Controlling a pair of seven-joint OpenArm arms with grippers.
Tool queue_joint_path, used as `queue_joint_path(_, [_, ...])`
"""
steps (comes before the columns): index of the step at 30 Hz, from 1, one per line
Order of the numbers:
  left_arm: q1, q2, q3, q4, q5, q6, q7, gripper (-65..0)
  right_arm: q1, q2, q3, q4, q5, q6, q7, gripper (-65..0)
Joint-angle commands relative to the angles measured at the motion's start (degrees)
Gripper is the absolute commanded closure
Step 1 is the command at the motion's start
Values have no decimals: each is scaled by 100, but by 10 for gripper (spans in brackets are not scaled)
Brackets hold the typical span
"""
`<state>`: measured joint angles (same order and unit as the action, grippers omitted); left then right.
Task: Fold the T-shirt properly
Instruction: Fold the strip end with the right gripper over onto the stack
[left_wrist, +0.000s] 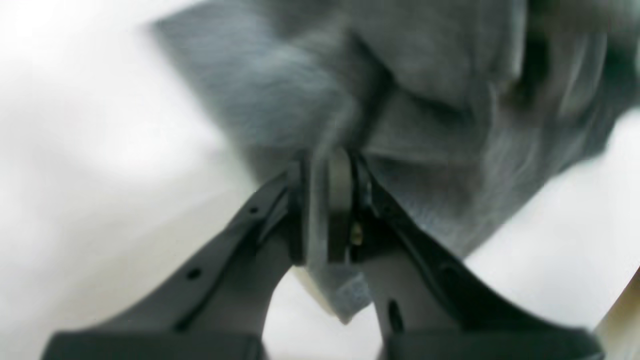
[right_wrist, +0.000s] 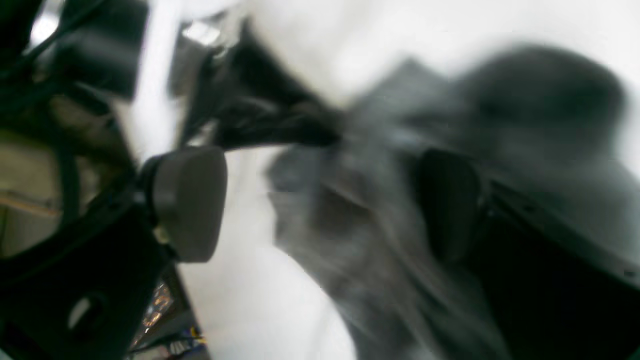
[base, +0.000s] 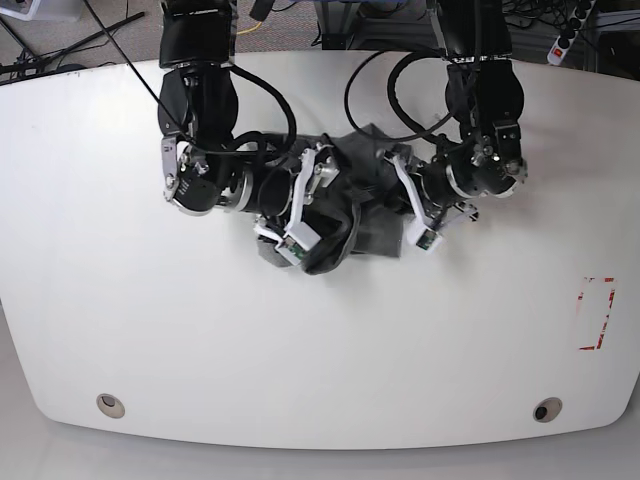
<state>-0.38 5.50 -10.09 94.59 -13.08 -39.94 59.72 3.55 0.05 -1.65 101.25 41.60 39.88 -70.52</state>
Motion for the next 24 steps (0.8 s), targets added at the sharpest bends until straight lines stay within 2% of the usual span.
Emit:
queue_joint_path(1, [-89, -44, -473, 374, -411, -6, -87, -32, 98, -19, 11, 147, 196, 12, 129, -561])
queue_joint_path(4, [-54, -220, -991, 708, -753, -6, -78, -32, 62, -1, 213, 358, 187, 12, 129, -526])
queue_joint_path(8, [210, -704, -1440, 884, -1105, -6, -78, -32, -52, 210, 442, 719, 204, 12, 120, -487])
queue_joint_path(14, [640, -1372, -1993, 893, -1518, -6, -78, -32, -105, 606, 1066, 965, 204, 12, 120, -485])
queue_joint_path(18, [895, -1556, -2178, 893, -1589, -6, -78, -32, -245, 764, 1391, 701, 204, 12, 111, -485])
queue_joint_path(24, [1168, -1618, -2213, 893, -1589, -6, -87, -32, -298, 737, 1471, 103, 196, 12, 129, -487])
